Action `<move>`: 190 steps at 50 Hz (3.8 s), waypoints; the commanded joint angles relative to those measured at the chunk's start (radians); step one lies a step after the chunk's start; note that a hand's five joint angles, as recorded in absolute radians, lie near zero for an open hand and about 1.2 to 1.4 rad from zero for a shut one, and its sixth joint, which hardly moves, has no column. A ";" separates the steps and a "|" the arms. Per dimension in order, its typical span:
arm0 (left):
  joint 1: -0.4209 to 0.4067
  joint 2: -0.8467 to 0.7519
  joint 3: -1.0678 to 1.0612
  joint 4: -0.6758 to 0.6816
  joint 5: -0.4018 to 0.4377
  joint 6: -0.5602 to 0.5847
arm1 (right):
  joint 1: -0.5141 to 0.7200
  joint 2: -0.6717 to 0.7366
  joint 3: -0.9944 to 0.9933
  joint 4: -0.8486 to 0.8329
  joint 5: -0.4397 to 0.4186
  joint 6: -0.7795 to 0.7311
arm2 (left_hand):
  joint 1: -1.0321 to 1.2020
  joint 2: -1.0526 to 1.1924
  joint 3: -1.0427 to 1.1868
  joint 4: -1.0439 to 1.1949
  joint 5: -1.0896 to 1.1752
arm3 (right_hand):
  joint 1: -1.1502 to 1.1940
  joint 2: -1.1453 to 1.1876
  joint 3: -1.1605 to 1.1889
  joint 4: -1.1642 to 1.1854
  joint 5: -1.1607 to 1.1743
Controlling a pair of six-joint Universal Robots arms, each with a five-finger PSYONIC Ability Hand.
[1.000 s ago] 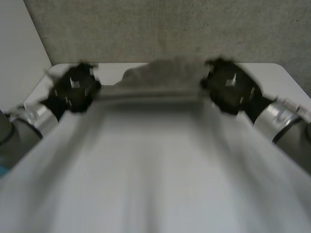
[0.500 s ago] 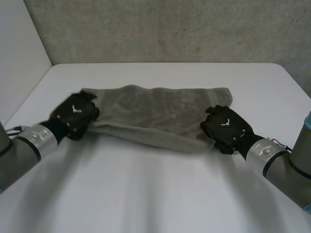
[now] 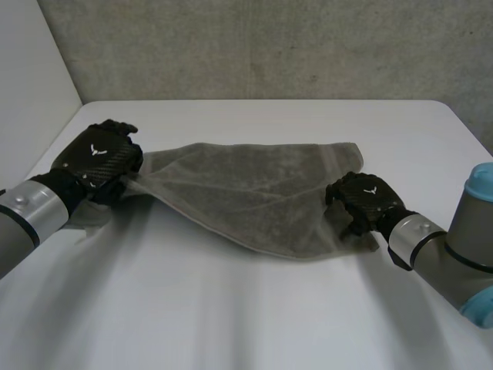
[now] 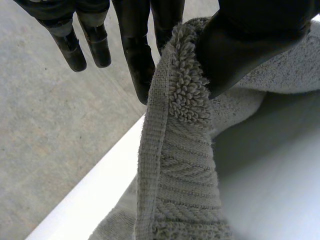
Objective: Fold the towel.
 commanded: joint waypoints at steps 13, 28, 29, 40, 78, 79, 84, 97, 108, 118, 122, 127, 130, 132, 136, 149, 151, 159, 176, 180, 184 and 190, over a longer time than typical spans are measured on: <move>0.029 -0.060 -0.070 0.003 0.001 0.011 | -0.152 -0.077 0.097 0.134 -0.018 -0.306 | -0.449 -0.542 -0.049 -0.055 -0.553 | -0.154 -0.168 -0.052 -0.071 -0.129; 0.104 -0.080 -0.144 0.002 0.001 0.012 | -0.155 -0.006 0.081 0.063 -0.113 -0.320 | -0.784 -0.877 -0.049 -0.055 -0.888 | -0.075 -0.089 -0.052 -0.071 -0.049; 0.109 -0.076 -0.152 0.000 -0.001 0.012 | -0.154 0.003 0.076 0.060 -0.116 -0.325 | -0.843 -0.935 -0.049 -0.055 -0.946 | -0.061 -0.074 -0.052 -0.071 -0.035; 0.127 -0.039 -0.204 -0.023 -0.001 0.004 | -0.148 0.046 0.047 0.054 -0.120 -0.375 | -0.972 -1.065 -0.049 -0.055 -1.076 | 0.016 0.002 -0.052 -0.071 0.041; 0.130 0.004 -0.222 -0.047 0.004 0.001 | -0.151 0.086 0.007 0.056 -0.125 -0.394 | -0.972 -1.065 -0.049 -0.055 -1.076 | 0.409 0.396 -0.052 -0.071 0.435; 0.130 0.004 -0.222 -0.046 0.004 0.001 | -0.151 0.087 0.005 0.054 -0.125 -0.394 | -0.972 -1.065 -0.049 -0.055 -1.076 | 0.406 0.393 -0.052 -0.071 0.432; 0.132 0.006 -0.222 -0.044 0.004 0.001 | -0.151 0.096 0.002 0.054 -0.125 -0.395 | -0.972 -1.065 -0.049 -0.055 -1.076 | 0.398 0.384 -0.052 -0.071 0.423; 0.136 0.009 -0.224 -0.044 0.002 0.000 | -0.151 0.106 -0.008 0.056 -0.136 -0.409 | -0.972 -1.065 -0.049 -0.055 -1.076 | 0.784 0.770 -0.052 -0.071 0.810; 0.133 0.036 -0.239 -0.046 0.002 -0.003 | -0.247 -0.041 0.002 0.100 -0.212 -0.317 | -1.046 -1.138 -0.049 -0.055 -1.149 | 0.784 0.770 -0.052 -0.071 0.810; 0.124 0.019 -0.271 -0.049 0.001 -0.002 | -0.371 -0.186 0.022 0.129 -0.281 -0.173 | -1.013 -1.106 -0.049 -0.055 -1.117 | 0.784 0.770 -0.052 -0.071 0.810; 0.119 0.019 -0.297 -0.044 -0.007 -0.003 | -0.385 -0.194 0.022 0.129 -0.289 -0.164 | -0.984 -1.077 -0.049 -0.055 -1.088 | 0.784 0.770 -0.052 -0.071 0.810; 0.118 0.019 -0.316 -0.029 -0.012 -0.008 | -0.387 -0.192 0.022 0.129 -0.291 -0.164 | -0.890 -0.983 -0.049 -0.055 -0.994 | 0.784 0.770 -0.052 -0.071 0.810; 0.119 0.013 -0.317 -0.002 -0.013 -0.017 | -0.391 -0.194 0.022 0.140 -0.291 -0.160 | -0.820 -0.912 -0.049 -0.055 -0.924 | 0.784 0.770 -0.052 -0.071 0.810; 0.121 0.001 -0.319 0.012 -0.013 -0.023 | -0.395 -0.194 0.022 0.155 -0.291 -0.160 | -0.782 -0.874 -0.049 -0.055 -0.885 | 0.784 0.770 -0.052 -0.071 0.810; 0.119 -0.037 -0.317 0.015 -0.013 -0.028 | -0.395 -0.198 0.022 0.194 -0.297 -0.160 | -0.702 -0.795 -0.049 -0.055 -0.806 | 0.784 0.770 -0.052 -0.071 0.810; 0.082 0.003 -0.359 -0.063 -0.013 -0.028 | -0.384 -0.198 0.035 0.220 -0.318 -0.171 | -0.720 -0.812 -0.049 -0.055 -0.823 | 0.784 0.770 -0.052 -0.071 0.810; 0.086 0.009 -0.363 -0.063 -0.015 -0.028 | -0.384 -0.198 0.035 0.220 -0.318 -0.173 | -0.752 -0.844 -0.049 -0.055 -0.855 | 0.784 0.770 -0.052 -0.071 0.810; 0.099 0.004 -0.369 -0.052 -0.018 -0.026 | -0.385 -0.198 0.035 0.220 -0.321 -0.174 | -0.758 -0.850 -0.049 -0.055 -0.862 | 0.784 0.770 -0.052 -0.071 0.810; 0.081 -0.112 -0.357 0.038 -0.084 -0.017 | -0.391 -0.200 0.041 0.220 -0.341 -0.176 | -0.600 -0.692 -0.049 -0.055 -0.703 | 0.784 0.770 -0.052 -0.071 0.810; 0.081 -0.123 -0.359 0.040 -0.084 -0.015 | -0.391 -0.198 0.041 0.220 -0.341 -0.176 | -0.588 -0.680 -0.049 -0.055 -0.691 | 0.784 0.770 -0.052 -0.071 0.810; 0.081 -0.131 -0.359 0.041 -0.084 -0.015 | -0.390 -0.200 0.042 0.220 -0.341 -0.177 | -0.345 -0.438 -0.049 -0.055 -0.449 | 0.784 0.770 -0.052 -0.071 0.810; 0.089 -0.113 -0.359 0.043 -0.079 -0.019 | -0.391 -0.200 0.042 0.220 -0.341 -0.177 | 0.143 0.050 -0.049 -0.055 0.039 | 0.784 0.770 -0.052 -0.071 0.810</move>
